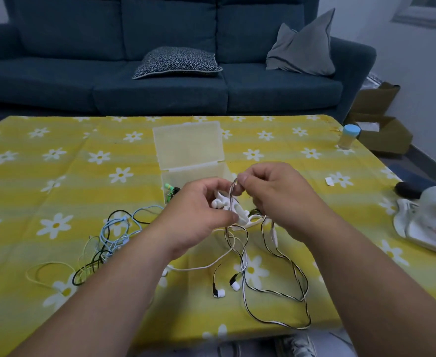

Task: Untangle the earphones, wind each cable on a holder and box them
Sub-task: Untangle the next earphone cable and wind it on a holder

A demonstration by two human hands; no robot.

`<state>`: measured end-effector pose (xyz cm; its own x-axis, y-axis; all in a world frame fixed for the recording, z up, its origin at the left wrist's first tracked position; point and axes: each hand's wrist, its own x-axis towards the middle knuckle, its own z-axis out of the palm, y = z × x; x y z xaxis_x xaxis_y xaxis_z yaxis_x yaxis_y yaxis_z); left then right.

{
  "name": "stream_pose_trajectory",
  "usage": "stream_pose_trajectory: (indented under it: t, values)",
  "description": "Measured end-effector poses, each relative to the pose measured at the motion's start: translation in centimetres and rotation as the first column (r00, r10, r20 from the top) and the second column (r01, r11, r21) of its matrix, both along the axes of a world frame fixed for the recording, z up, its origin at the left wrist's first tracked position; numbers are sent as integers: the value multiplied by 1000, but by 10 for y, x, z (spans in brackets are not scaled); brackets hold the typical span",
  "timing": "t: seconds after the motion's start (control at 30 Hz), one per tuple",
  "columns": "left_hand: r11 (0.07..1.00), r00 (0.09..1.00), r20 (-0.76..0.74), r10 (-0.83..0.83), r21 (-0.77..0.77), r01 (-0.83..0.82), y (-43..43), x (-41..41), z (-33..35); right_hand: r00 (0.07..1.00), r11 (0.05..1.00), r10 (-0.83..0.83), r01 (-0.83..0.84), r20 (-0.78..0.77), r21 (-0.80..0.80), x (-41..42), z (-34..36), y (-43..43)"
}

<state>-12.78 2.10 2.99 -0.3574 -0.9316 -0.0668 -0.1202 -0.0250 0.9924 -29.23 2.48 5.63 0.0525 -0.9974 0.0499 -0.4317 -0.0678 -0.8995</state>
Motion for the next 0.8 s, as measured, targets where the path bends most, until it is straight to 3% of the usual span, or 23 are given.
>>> stream_pose_trajectory:
  t: [0.07,0.2,0.37,0.47,0.6,0.7,0.8]
  values:
    - [999,998,47,-44,-16,45,1,1,1,979,998,-67,65,194,19,-2,4,-1]
    - [979,971,125,-203,13,203,3,6,3,846,980,-200,186,495,77,-16,13,-6]
    - [941,938,98,-334,87,326,6,11,6,590,922,-350,355,728,157,-43,20,-14]
    - [919,922,61,-383,127,373,7,16,9,483,879,-416,431,770,204,-57,21,-17]
    - [908,919,25,-394,164,385,8,20,11,427,821,-496,513,756,249,-64,20,-16]
    - [891,913,0,-409,214,399,7,22,12,437,806,-522,534,733,256,-65,19,-16]
    - [872,906,-22,-422,261,413,6,26,12,511,782,-587,560,628,275,-66,16,-17]
